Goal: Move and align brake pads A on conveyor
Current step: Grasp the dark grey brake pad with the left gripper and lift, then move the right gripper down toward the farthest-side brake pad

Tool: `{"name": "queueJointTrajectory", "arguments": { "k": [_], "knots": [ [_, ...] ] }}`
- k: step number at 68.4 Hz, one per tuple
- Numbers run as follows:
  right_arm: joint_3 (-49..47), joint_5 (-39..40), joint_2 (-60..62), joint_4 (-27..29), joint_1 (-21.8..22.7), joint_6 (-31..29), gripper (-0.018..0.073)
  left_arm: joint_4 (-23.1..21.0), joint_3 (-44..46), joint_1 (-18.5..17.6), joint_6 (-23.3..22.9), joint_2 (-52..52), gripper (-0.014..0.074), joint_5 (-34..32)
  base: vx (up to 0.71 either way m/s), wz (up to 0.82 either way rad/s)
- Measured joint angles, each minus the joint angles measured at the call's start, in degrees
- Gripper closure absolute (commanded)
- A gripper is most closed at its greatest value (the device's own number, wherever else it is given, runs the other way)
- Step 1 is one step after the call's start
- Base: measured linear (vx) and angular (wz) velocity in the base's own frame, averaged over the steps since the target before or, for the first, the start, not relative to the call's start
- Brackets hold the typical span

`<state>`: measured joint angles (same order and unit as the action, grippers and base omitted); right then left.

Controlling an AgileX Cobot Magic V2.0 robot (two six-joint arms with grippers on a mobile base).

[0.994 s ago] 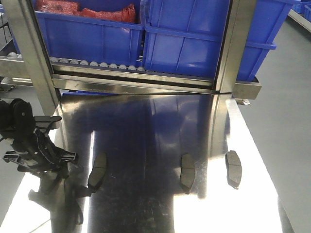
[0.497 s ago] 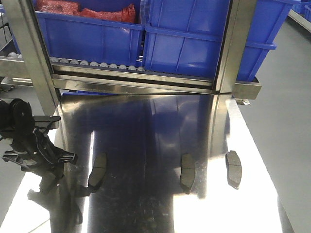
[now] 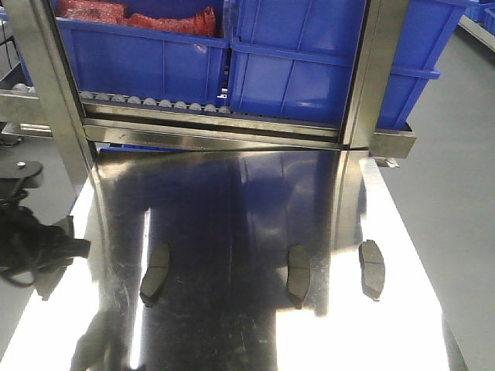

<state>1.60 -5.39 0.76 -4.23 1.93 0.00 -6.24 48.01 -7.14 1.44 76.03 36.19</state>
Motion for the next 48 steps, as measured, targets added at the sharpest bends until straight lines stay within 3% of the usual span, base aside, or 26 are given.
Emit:
{"name": "queueJointTrajectory", "arguments": {
  "k": [48],
  "knots": [
    [0.0,0.0,0.0,0.0,0.0,0.0,0.0571,-0.1,-23.2,0.0,1.0,-54.0,0.0603,-2.9,0.0,0.0]
  ]
}}
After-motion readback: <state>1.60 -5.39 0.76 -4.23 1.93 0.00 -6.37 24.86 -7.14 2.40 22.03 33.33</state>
